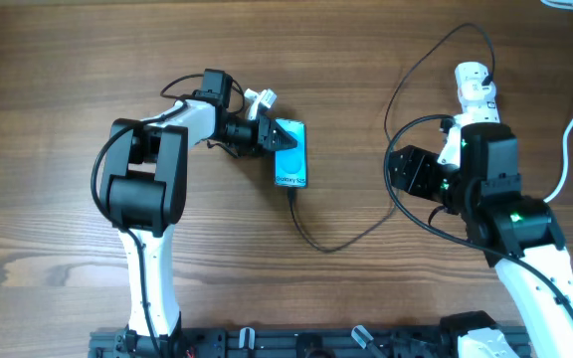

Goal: Plug charger to phone and switch on socket
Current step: 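Lower the phone flat onto the table with the left gripper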

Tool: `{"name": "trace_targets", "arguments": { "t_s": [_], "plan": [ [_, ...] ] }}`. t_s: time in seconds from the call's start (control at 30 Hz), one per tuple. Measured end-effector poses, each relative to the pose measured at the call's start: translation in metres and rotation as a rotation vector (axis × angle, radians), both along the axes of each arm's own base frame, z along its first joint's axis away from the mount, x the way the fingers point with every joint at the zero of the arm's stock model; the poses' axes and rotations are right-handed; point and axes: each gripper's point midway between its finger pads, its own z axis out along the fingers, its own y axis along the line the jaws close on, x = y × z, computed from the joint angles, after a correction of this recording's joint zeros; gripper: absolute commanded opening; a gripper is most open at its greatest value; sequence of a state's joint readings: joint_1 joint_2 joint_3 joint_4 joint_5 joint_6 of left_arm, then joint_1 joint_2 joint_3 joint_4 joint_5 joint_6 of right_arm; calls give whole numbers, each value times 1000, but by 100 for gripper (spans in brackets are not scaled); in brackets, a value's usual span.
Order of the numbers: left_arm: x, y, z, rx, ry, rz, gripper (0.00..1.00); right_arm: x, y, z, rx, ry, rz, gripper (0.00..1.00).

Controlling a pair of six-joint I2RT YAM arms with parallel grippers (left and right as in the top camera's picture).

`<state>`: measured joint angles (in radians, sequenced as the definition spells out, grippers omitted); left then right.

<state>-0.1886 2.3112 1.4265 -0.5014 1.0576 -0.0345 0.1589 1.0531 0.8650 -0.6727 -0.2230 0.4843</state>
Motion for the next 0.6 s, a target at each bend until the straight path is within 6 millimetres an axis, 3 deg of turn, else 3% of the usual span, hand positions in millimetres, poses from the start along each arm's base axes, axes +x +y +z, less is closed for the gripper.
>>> {"name": "trace_targets", "arguments": {
  "t_s": [0.6],
  "plan": [
    [-8,4,-1,110,67,-4,24,0,-1,-1,-4,1,-3,78]
  ]
}}
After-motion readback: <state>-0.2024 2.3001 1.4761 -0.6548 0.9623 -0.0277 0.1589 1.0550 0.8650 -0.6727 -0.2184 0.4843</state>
